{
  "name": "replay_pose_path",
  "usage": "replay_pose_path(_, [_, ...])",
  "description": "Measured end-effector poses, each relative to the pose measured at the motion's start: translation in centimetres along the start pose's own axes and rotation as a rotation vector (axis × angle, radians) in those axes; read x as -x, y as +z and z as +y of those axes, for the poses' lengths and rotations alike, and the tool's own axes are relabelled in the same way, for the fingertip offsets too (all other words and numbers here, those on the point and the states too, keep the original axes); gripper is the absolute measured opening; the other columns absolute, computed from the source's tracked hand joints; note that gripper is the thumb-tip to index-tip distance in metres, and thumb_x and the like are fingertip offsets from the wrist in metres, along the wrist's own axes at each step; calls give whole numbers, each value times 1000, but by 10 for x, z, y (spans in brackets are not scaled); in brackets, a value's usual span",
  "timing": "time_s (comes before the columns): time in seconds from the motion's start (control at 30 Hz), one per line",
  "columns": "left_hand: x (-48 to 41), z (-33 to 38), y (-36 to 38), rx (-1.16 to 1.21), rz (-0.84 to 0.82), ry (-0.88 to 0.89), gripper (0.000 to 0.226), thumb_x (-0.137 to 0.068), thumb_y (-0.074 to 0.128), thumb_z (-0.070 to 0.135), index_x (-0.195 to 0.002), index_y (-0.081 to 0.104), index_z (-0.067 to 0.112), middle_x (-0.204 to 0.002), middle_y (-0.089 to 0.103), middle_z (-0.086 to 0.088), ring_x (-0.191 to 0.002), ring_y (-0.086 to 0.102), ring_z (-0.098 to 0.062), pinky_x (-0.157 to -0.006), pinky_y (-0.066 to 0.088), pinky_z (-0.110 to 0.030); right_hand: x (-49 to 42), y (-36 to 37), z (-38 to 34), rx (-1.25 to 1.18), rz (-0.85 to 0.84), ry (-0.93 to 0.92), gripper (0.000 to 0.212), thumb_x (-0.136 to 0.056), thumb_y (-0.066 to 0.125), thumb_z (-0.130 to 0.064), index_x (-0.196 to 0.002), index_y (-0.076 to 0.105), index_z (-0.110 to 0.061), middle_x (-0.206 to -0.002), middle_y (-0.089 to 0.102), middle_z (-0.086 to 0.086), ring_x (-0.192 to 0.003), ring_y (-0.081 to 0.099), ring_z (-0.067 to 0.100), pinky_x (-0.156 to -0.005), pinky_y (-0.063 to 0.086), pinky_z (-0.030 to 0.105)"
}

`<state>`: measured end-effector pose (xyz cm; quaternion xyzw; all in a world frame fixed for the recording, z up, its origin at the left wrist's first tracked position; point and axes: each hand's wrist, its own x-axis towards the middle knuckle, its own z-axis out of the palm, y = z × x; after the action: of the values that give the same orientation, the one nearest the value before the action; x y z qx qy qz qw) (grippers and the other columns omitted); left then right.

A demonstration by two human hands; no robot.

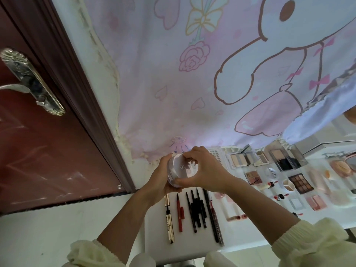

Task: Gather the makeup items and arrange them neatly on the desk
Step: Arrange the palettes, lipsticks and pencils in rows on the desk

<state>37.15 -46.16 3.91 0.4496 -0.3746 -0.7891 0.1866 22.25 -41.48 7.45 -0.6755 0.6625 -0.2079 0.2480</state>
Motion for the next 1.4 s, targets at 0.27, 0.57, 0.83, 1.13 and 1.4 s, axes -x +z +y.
replay_pose_path(0.27, [1, 0, 0, -2, -19, 9, 49, -100, 27, 45, -105, 63, 13, -75, 66, -9, -60, 59, -18, -53, 48, -30, -1, -4, -2, 37, -39, -16, 60, -62, 83, -53, -106, 62, -18, -93, 52, -10, -94, 42, 10, -79, 39, 17])
replay_pose_path(0.57, [-4, 0, 18, -90, 98, 151, 64, -98, 14, 59, -104, 67, 24, -80, 75, -3, -73, 69, -16, -72, 56, -37, 3, 16, -13, 123, 98, 200, 83, -77, 6, -78, -114, 54, -21, -106, 56, -4, -98, 50, 13, -81, 41, 30])
replay_pose_path(0.83, [2, 9, 29, -45, 110, 185, 66, -100, 15, 56, -89, 72, 25, -89, 75, -5, -88, 71, -17, -76, 56, -37, -2, 24, -17, 295, 329, 104, 64, -88, 13, -64, -84, 53, -14, -82, 48, -3, -80, 41, 15, -72, 34, 26])
replay_pose_path(1.13, [0, 8, 28, -76, 44, 176, 61, -102, 17, 46, -96, 69, 15, -86, 71, -12, -80, 63, -23, -66, 50, -37, 0, 19, -8, 195, 434, -46, 50, -89, 32, -56, -69, 47, -13, -68, 44, -1, -68, 40, 16, -64, 26, 22])
replay_pose_path(1.4, [7, 9, 23, 26, -137, 80, 50, -102, 22, 39, -93, 66, 16, -73, 68, -5, -64, 62, -17, -54, 48, -31, 1, 10, -1, 303, 405, -282, 50, -86, 41, -50, -76, 57, -3, -71, 49, 5, -69, 40, 18, -62, 34, 27])
